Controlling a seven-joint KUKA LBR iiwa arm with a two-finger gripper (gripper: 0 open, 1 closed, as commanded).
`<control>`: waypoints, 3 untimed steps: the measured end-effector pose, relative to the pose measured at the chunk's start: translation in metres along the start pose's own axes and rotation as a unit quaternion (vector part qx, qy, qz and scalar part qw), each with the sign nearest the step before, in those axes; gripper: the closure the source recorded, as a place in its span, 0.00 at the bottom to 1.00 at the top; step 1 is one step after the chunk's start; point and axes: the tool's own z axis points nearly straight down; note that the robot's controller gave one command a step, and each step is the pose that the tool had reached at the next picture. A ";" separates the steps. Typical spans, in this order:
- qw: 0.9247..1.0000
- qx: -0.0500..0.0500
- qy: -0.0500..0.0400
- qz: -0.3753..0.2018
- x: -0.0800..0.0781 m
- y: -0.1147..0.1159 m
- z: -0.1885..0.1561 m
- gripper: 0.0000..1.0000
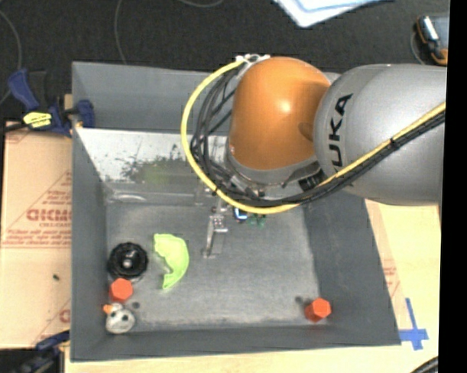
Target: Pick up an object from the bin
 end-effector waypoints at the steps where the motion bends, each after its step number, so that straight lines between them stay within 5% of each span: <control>1: 1.000 -0.001 -0.004 0.002 -0.001 -0.001 -0.005 0.00; 2: 1.000 0.000 0.002 -0.004 0.032 -0.001 0.054 0.00; 3: 1.000 -0.002 -0.007 -0.001 -0.005 0.021 0.073 0.00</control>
Offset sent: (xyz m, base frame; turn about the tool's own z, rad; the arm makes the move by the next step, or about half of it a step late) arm -0.0311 -0.0004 -0.0510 -0.0026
